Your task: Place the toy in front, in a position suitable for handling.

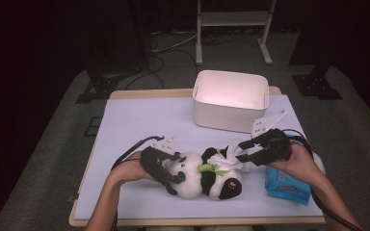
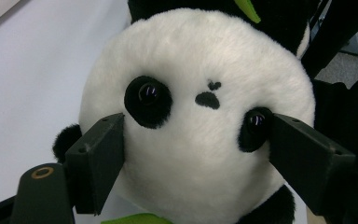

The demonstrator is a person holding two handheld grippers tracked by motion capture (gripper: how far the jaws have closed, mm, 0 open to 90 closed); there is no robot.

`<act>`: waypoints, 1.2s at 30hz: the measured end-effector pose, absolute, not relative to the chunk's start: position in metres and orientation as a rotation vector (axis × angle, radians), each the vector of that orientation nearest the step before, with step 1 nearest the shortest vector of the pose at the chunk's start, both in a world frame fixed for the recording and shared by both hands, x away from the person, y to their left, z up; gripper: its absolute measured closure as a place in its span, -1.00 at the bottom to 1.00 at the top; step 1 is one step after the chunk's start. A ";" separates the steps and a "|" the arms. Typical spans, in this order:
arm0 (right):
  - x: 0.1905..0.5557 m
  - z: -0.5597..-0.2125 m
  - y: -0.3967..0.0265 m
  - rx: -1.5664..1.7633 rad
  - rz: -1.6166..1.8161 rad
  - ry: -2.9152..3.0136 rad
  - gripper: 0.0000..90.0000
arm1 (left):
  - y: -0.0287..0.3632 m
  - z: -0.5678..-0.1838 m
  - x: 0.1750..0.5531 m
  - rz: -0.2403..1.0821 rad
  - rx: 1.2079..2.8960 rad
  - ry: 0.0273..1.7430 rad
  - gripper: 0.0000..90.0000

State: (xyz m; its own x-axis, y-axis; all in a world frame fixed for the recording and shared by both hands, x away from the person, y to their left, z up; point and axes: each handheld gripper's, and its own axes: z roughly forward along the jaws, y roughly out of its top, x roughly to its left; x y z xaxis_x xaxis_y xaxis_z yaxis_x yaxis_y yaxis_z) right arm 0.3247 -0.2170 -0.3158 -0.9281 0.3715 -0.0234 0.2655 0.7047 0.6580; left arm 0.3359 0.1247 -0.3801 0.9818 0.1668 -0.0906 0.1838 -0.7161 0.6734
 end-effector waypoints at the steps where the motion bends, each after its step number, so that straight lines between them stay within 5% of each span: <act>1: 0.325 -0.316 -0.217 0.519 1.028 2.756 0.17 | 0.125 -0.380 0.336 -0.030 2.382 0.243 -0.56; 30: 0.324 -0.340 -0.169 0.332 0.933 2.860 0.44 | 0.123 -0.382 0.334 -0.025 2.380 0.241 -0.56; 36: 0.328 -0.346 -0.166 0.339 0.938 2.883 0.62 | 0.125 -0.383 0.334 -0.025 2.365 0.248 -0.56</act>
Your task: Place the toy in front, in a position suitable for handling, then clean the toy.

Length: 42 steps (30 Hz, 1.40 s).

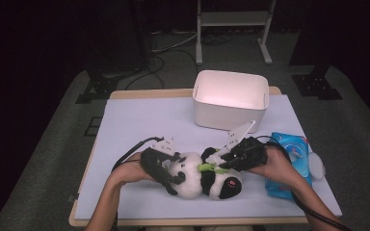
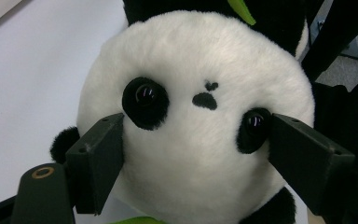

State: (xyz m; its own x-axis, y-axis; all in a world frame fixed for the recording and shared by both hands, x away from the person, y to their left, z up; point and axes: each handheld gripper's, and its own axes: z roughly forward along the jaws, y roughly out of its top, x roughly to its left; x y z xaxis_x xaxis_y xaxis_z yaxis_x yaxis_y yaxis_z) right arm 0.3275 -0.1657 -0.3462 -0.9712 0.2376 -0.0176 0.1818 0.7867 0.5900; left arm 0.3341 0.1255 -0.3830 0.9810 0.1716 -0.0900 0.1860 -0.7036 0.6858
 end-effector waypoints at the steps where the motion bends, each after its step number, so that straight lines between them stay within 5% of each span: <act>1: 0.325 -0.347 -0.169 0.330 0.950 2.883 0.69 | 0.126 -0.383 0.334 -0.027 2.359 0.255 -0.56; 14: 0.321 -0.351 -0.199 0.388 0.976 2.920 0.72 | 0.127 -0.384 0.333 -0.026 2.353 0.257 -0.56; 42: 0.328 -0.343 -0.179 0.344 1.051 2.921 0.71 | 0.129 -0.386 0.334 -0.036 2.335 0.270 -0.57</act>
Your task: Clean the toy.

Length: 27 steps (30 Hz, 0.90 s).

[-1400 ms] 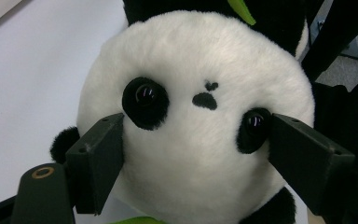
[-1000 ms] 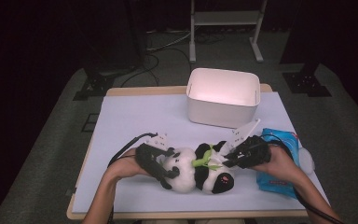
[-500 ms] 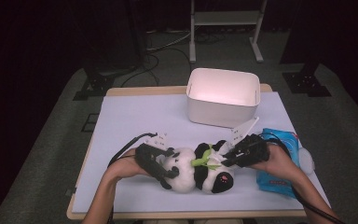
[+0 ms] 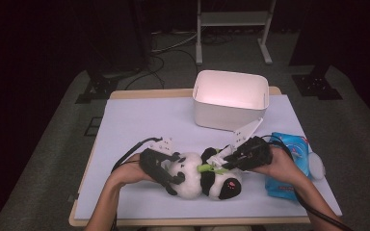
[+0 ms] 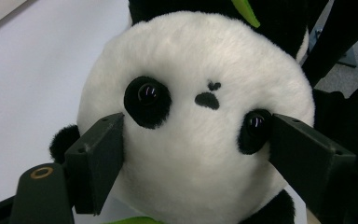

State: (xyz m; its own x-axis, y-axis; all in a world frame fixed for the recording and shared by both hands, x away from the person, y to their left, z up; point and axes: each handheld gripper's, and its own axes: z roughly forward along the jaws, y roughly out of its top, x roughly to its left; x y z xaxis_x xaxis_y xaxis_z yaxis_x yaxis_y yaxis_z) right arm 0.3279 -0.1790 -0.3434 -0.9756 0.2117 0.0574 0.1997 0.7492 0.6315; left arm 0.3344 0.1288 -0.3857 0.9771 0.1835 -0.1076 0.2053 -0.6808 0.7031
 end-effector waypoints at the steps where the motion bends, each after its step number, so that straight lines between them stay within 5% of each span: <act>1: 0.328 -0.344 -0.181 0.344 1.048 2.925 0.71 | 0.129 -0.386 0.335 -0.035 2.336 0.268 -0.57; 13: 0.319 -0.356 -0.209 0.405 1.017 2.951 0.72 | 0.127 -0.385 0.332 -0.021 2.346 0.274 -0.57; 27: 0.322 -0.345 -0.184 0.328 1.068 2.937 0.72 | 0.128 -0.386 0.332 -0.029 2.335 0.284 -0.57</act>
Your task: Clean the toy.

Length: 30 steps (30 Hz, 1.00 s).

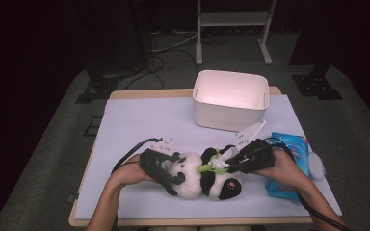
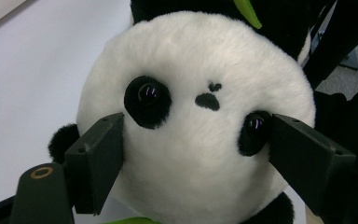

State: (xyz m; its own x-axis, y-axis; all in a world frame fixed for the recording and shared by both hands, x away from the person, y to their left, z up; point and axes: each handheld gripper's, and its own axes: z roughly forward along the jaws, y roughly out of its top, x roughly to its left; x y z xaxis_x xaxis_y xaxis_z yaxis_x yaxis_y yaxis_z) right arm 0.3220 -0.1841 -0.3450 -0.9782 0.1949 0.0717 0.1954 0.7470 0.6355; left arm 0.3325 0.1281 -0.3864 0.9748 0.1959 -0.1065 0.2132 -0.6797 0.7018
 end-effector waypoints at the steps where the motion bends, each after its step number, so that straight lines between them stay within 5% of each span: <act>1: 0.322 -0.346 -0.186 -0.335 -1.071 -2.933 0.72 | 0.128 -0.386 0.332 -0.029 2.335 0.284 -0.57; 30: 0.344 -0.324 -0.195 -0.445 -1.087 -2.994 0.72 | 0.127 -0.386 0.331 -0.019 2.340 0.276 -0.56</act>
State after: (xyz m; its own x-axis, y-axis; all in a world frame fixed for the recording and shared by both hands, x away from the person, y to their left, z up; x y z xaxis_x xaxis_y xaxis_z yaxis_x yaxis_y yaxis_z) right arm 0.3443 -0.1950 -0.3238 -0.9590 0.2825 0.0240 0.2321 0.7335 0.6389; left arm 0.3306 0.1268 -0.3855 0.9765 0.1927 -0.0968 0.2043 -0.6836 0.7007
